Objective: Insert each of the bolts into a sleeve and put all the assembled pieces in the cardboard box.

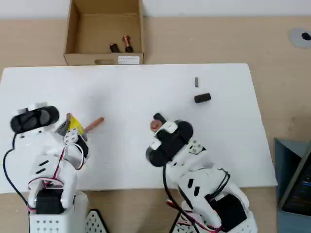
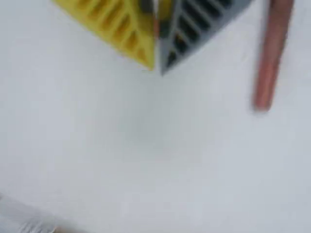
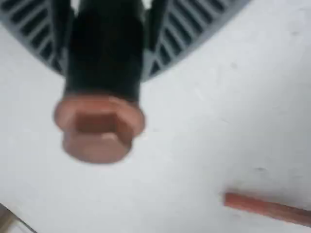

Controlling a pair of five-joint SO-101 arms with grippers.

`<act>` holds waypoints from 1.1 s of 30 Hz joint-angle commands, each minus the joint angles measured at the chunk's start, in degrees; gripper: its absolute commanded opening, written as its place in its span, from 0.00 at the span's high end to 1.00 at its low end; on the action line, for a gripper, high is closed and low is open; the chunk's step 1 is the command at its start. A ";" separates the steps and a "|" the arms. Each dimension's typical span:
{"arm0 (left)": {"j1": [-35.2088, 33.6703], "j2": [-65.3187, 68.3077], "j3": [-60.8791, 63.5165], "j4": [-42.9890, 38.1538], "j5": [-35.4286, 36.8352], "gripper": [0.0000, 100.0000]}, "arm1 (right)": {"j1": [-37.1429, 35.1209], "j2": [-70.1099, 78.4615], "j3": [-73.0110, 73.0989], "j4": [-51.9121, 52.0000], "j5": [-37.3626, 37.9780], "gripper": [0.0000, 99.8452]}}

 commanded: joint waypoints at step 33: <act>-0.97 -0.40 11.96 -0.35 -0.09 1.00 | 7.43 104.84 -82.68 -27.25 -6.95 0.99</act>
